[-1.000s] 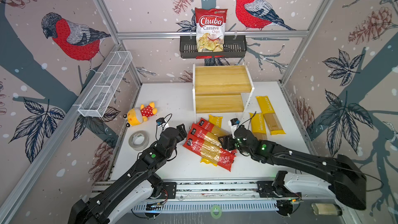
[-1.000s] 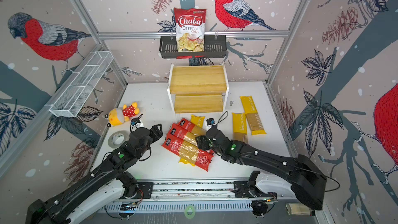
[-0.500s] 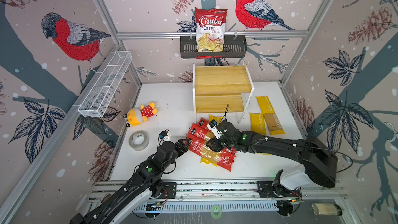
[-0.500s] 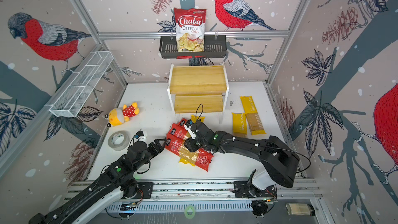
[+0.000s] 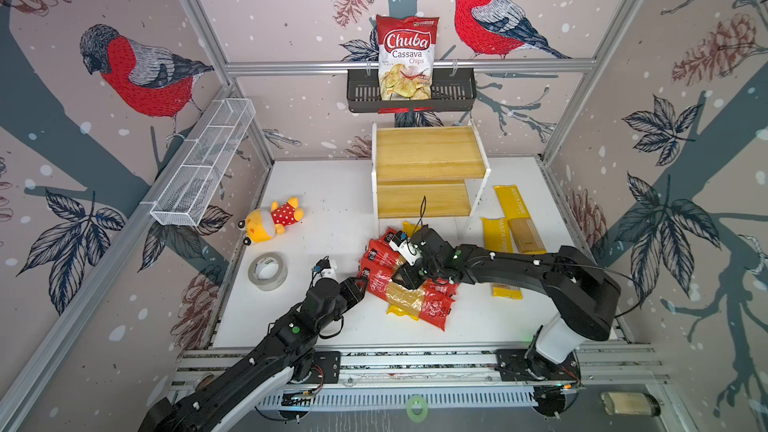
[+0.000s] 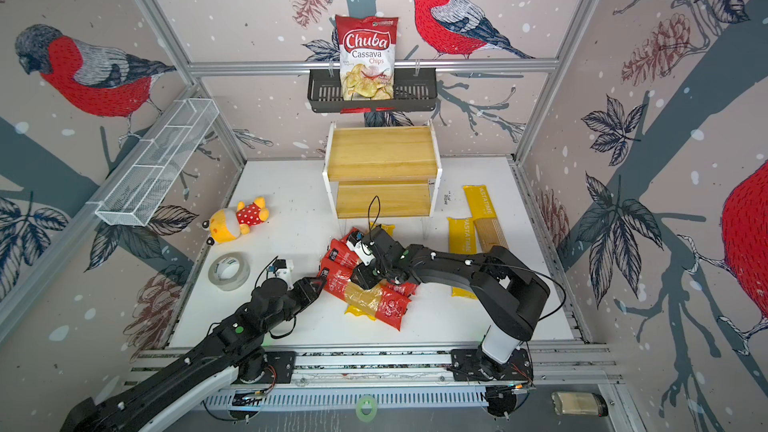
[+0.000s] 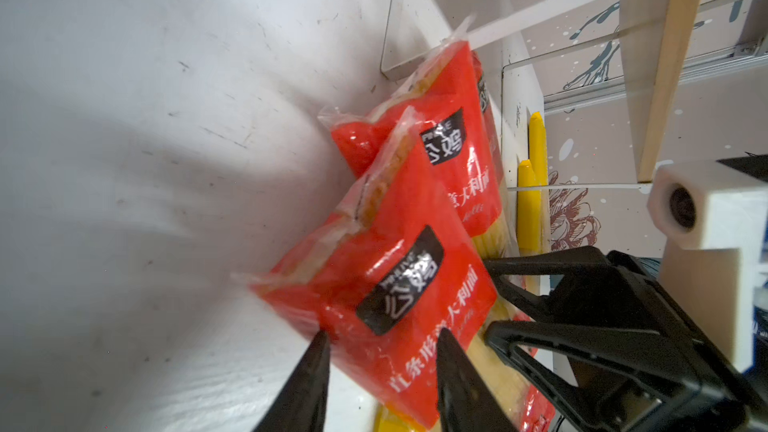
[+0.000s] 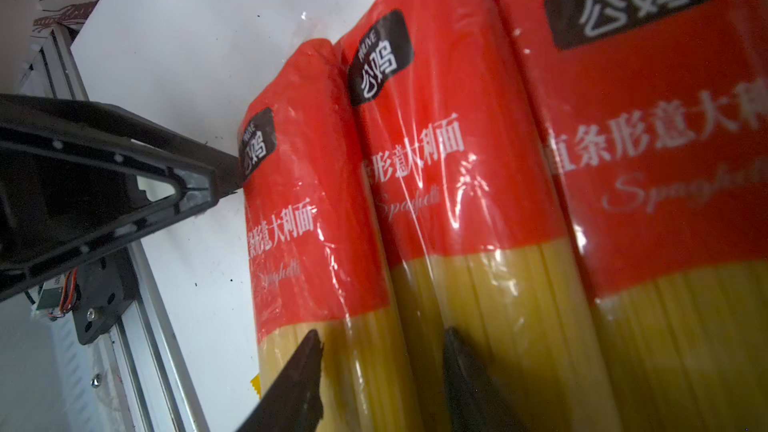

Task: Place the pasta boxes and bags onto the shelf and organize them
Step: 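Lower both grippers onto the top red spaghetti bag from either end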

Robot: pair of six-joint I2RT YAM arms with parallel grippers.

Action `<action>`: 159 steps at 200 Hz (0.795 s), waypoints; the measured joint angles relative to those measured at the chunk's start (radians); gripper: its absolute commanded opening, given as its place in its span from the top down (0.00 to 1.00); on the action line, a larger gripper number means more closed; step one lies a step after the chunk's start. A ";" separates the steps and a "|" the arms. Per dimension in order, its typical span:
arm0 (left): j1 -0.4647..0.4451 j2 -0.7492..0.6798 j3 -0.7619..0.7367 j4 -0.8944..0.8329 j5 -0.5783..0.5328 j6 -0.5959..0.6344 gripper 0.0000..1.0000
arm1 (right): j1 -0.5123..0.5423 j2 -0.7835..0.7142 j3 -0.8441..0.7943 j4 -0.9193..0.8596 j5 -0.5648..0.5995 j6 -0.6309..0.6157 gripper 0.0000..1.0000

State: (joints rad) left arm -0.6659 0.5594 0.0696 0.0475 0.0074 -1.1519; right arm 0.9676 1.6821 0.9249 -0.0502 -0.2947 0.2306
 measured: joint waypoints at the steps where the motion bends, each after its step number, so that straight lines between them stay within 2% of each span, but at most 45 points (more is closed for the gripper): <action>1: 0.000 0.001 0.000 0.002 0.001 0.000 0.62 | -0.001 0.002 0.000 0.002 -0.002 0.000 0.54; 40: -0.001 0.081 -0.010 0.108 0.019 0.000 0.69 | -0.005 0.035 0.005 0.047 -0.037 -0.023 0.60; 72: -0.001 0.112 -0.007 0.156 0.044 0.002 0.69 | -0.005 0.046 0.012 0.053 -0.042 -0.023 0.65; 159: -0.021 0.066 -0.038 0.174 0.044 -0.003 0.77 | 0.031 -0.039 -0.024 -0.057 -0.054 0.005 0.57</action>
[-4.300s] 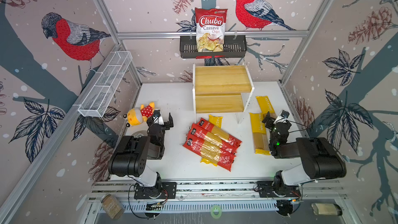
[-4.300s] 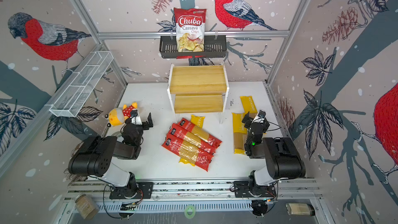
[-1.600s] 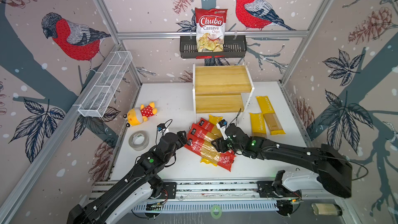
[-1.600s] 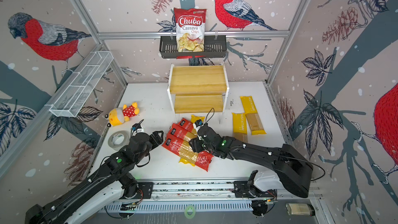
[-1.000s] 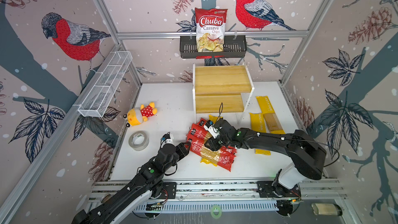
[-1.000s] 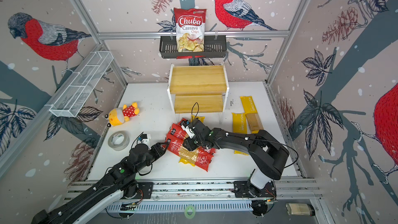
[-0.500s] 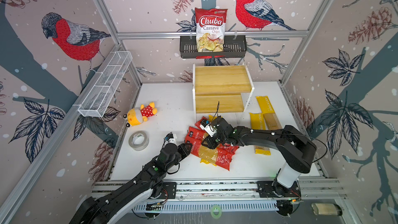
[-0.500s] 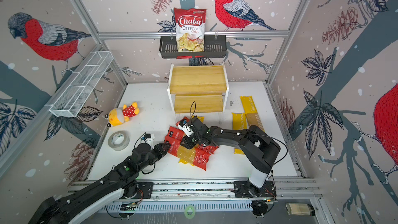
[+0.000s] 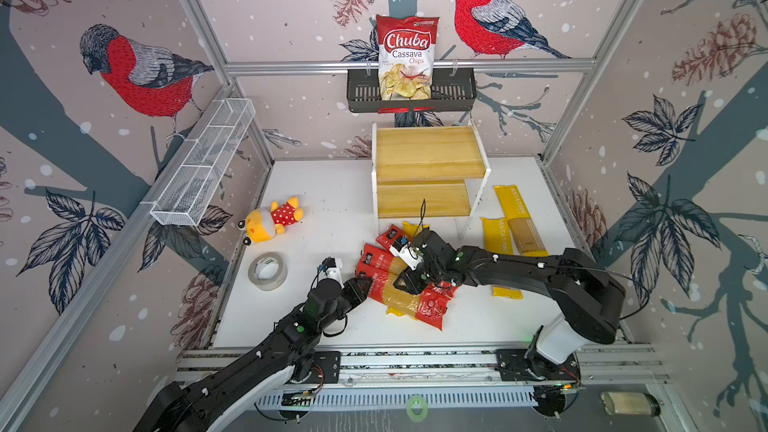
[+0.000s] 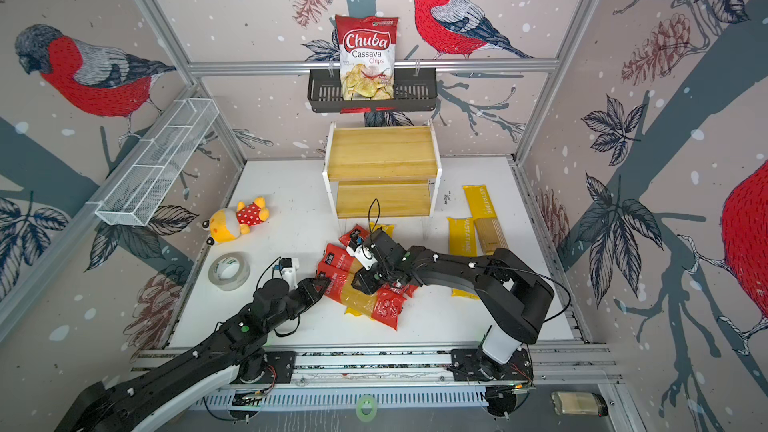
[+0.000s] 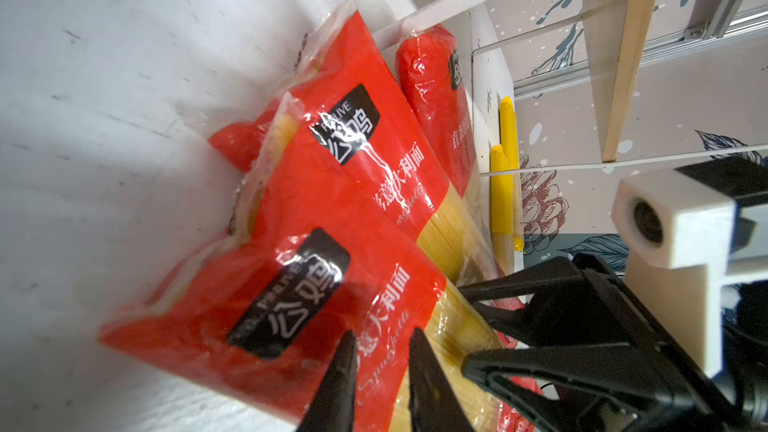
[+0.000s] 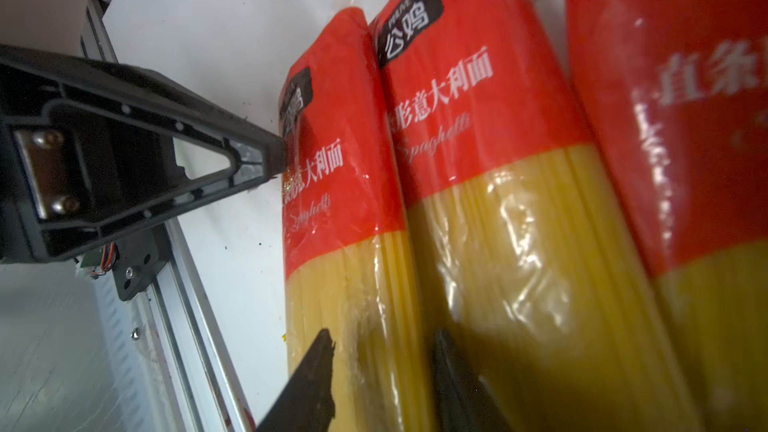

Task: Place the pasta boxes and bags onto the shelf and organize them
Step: 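Lower both grippers onto the top red spaghetti bag from either end, then close both grippers on the top red spaghetti bag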

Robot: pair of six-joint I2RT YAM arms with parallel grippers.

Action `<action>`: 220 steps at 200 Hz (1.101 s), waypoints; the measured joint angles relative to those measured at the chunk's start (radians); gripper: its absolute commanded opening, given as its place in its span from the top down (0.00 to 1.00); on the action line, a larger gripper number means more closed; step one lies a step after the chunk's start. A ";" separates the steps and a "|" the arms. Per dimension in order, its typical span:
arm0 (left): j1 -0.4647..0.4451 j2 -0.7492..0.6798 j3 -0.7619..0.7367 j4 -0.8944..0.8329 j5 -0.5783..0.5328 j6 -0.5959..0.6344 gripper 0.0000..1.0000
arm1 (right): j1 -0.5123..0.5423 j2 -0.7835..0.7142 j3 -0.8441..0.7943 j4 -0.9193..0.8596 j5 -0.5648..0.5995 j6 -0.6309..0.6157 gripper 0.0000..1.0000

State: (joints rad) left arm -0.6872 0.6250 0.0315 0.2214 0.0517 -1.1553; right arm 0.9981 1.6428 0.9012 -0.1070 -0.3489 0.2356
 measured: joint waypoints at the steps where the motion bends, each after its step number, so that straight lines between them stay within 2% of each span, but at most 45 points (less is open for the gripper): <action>1: 0.000 0.000 0.000 0.000 0.000 0.000 0.77 | 0.002 0.001 0.000 0.000 0.000 0.000 0.57; 18: -0.009 -0.006 -0.017 -0.003 0.001 -0.015 0.78 | 0.024 0.037 0.001 0.013 -0.005 0.004 0.58; 39: -0.010 0.000 -0.025 -0.008 0.002 -0.026 0.79 | 0.041 0.079 0.018 0.048 -0.005 0.004 0.63; 55: -0.010 0.006 -0.025 -0.006 0.002 -0.039 0.79 | 0.046 0.098 0.028 0.055 -0.006 0.004 0.70; 81: -0.010 0.004 -0.025 -0.006 0.003 -0.037 0.79 | 0.048 0.100 0.037 0.051 -0.014 0.006 0.88; 107: -0.010 -0.001 0.007 -0.032 -0.001 -0.018 0.77 | 0.048 0.092 0.049 0.031 -0.016 0.003 0.95; 133: -0.010 -0.013 0.097 -0.072 -0.024 0.027 0.75 | 0.042 0.068 0.068 -0.029 -0.002 -0.003 1.00; 192: -0.008 -0.037 0.332 -0.230 -0.119 0.176 0.69 | 0.035 -0.034 0.116 -0.199 0.067 -0.060 1.00; 220: -0.007 -0.070 0.409 -0.292 -0.183 0.256 0.65 | 0.033 -0.093 0.116 -0.227 0.150 -0.108 1.00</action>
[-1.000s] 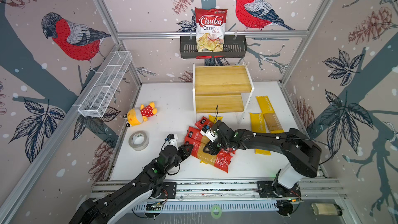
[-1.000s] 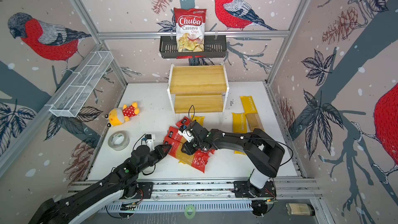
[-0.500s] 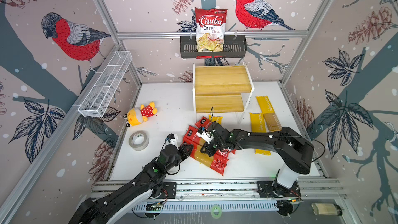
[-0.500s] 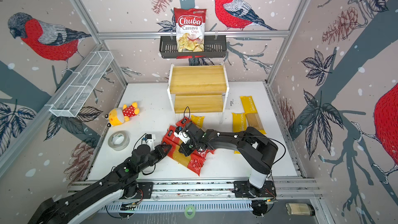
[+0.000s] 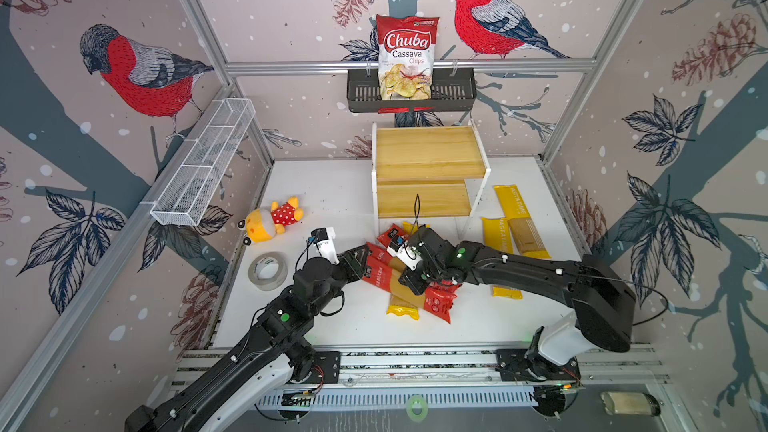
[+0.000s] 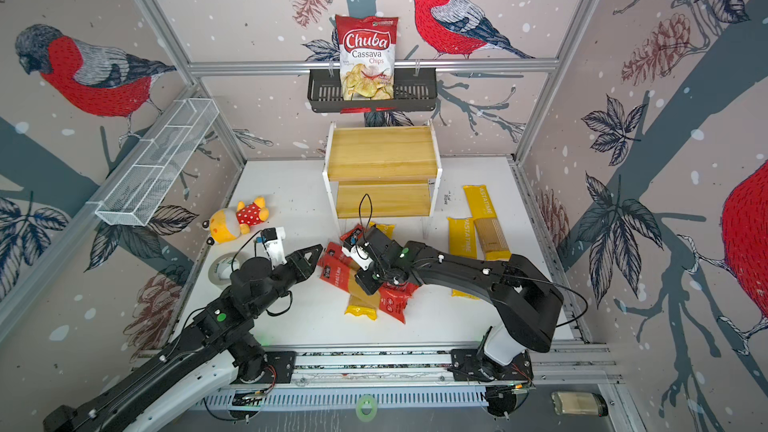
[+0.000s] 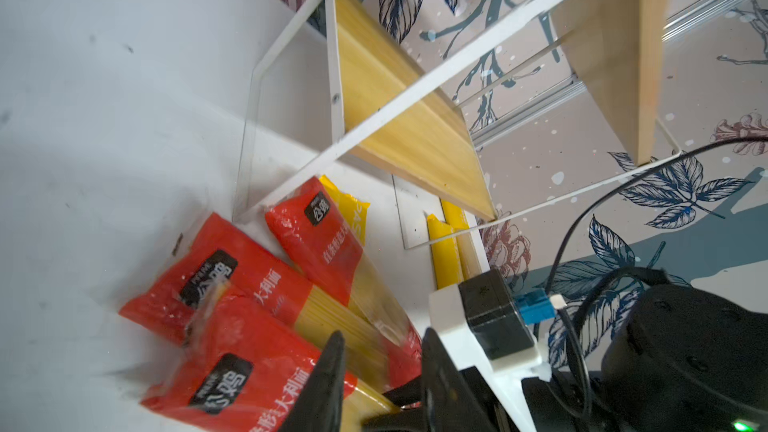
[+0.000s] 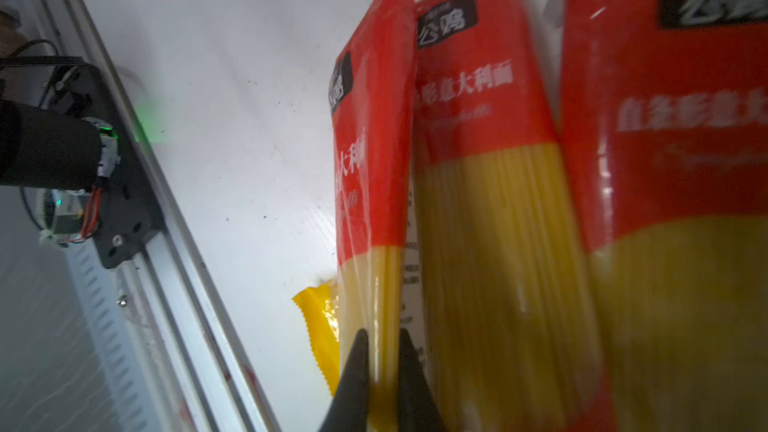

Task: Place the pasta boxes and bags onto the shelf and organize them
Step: 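Close both grippers on the top red spaghetti bag, then lift the spaghetti bag upright with both grippers toward the shelf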

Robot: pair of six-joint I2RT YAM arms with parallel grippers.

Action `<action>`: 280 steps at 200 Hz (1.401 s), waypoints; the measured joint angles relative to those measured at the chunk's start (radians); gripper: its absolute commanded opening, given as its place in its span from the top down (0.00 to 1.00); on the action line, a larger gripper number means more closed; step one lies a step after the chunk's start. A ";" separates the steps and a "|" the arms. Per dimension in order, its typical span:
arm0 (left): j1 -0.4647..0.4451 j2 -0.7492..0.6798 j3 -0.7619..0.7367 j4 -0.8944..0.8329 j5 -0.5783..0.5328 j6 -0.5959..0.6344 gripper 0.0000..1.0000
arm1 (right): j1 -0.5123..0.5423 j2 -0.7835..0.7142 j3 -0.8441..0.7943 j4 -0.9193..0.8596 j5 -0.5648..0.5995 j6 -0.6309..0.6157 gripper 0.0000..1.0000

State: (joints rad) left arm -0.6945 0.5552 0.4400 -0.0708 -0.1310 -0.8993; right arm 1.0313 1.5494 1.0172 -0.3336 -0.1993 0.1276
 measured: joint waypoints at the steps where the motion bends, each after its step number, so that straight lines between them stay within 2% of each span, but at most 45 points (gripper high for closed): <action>1: 0.000 -0.001 0.003 -0.002 -0.003 0.005 0.65 | 0.000 -0.003 0.000 0.000 0.004 -0.002 1.00; 34: 0.008 -0.004 0.056 -0.031 -0.044 0.079 0.63 | 0.002 -0.064 -0.001 0.004 0.121 -0.061 1.00; 50: 0.010 0.002 0.056 -0.033 -0.053 0.096 0.67 | 0.011 -0.075 0.001 0.011 0.196 -0.092 1.00; 77: 0.010 0.029 -0.037 0.020 -0.043 0.082 0.68 | 0.023 -0.029 0.027 0.011 0.311 -0.129 1.00; 119: -0.019 0.088 -0.238 0.119 0.010 -0.031 0.68 | 0.026 0.046 0.053 0.014 0.352 -0.127 0.95; 138: -0.021 0.108 -0.269 0.167 0.026 -0.063 0.68 | 0.026 0.049 0.048 0.023 0.357 -0.120 1.00; 155: -0.022 0.113 -0.270 0.187 0.026 -0.070 0.67 | 0.030 0.046 0.043 0.032 0.370 -0.119 1.00; 212: -0.008 0.065 -0.144 0.149 0.001 0.019 0.60 | 0.059 -0.128 -0.007 0.037 0.361 -0.137 1.00; 248: 0.094 0.022 -0.014 0.080 0.025 0.110 0.57 | 0.069 -0.206 -0.013 0.071 0.320 -0.158 1.00; 280: 0.156 0.011 0.134 0.016 0.077 0.200 0.46 | 0.068 -0.239 0.016 0.129 0.305 -0.158 1.00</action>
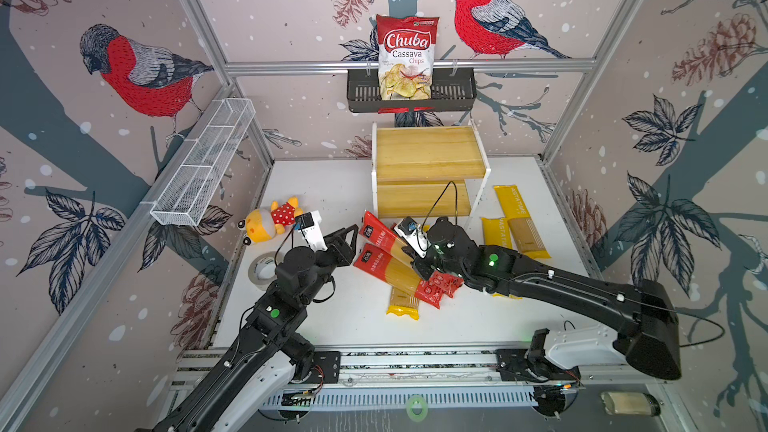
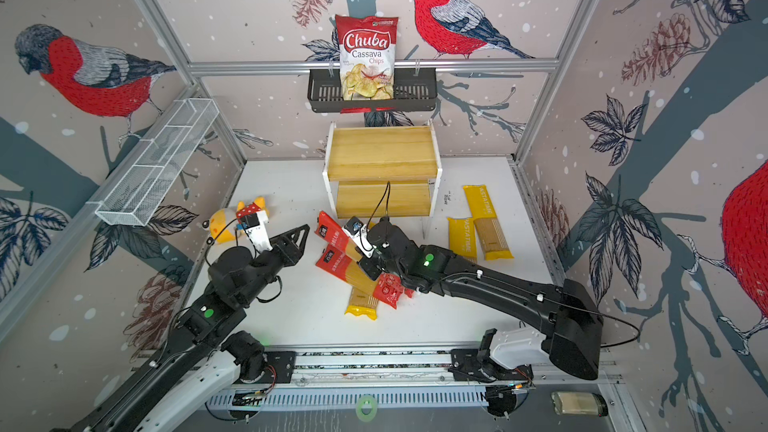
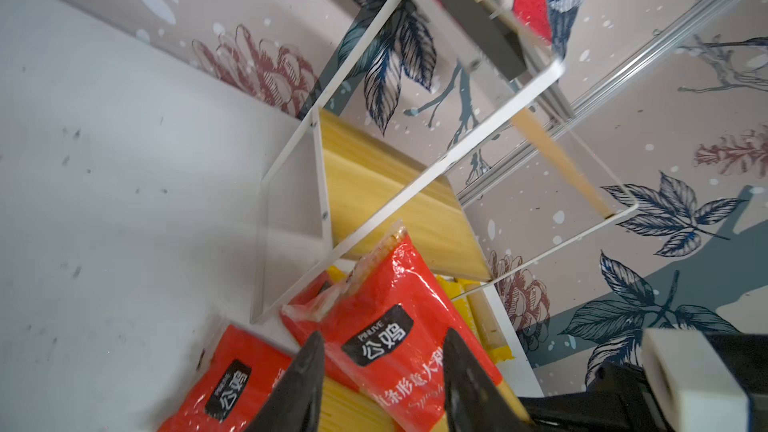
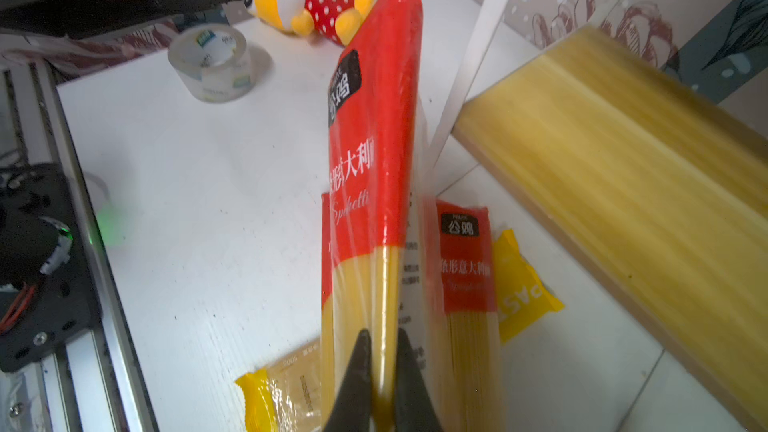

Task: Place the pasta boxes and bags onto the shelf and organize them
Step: 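Lift the spaghetti bag upright with both grippers toward the shelf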

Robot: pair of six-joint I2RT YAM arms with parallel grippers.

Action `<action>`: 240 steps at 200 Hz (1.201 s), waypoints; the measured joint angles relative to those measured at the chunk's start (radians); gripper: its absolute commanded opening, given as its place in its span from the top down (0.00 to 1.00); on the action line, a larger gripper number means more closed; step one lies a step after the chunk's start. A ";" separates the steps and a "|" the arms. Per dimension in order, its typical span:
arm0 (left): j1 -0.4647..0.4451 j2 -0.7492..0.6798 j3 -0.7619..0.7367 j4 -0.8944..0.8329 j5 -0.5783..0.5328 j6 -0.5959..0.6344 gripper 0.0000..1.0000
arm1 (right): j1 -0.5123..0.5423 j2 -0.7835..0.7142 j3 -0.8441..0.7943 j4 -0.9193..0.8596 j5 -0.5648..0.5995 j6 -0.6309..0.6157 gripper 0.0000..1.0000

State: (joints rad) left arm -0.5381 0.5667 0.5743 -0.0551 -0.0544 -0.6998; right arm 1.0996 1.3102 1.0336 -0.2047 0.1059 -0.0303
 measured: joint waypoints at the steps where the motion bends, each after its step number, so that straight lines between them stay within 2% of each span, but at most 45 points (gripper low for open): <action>1: 0.000 0.000 0.003 -0.002 0.001 0.002 0.45 | 0.000 0.000 0.001 0.002 -0.001 0.000 1.00; 51: 0.015 0.031 0.145 -0.051 0.066 0.082 0.29 | 0.001 -0.035 0.017 0.126 -0.014 0.015 1.00; 116: 0.039 0.114 0.173 0.027 0.211 0.099 0.17 | -0.050 -0.074 0.017 0.342 -0.032 0.092 1.00; 200: 0.113 0.241 0.192 0.269 0.443 0.057 0.16 | -0.128 -0.058 0.038 0.562 -0.089 0.248 1.00; 240: 0.127 0.316 0.205 0.333 0.509 0.040 0.16 | -0.186 -0.023 0.049 0.622 -0.099 0.352 1.00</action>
State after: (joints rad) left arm -0.4107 0.8825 0.7792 0.2779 0.4545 -0.6594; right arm 0.9134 1.2877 1.0824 0.4175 0.0067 0.3218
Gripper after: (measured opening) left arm 0.833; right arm 0.095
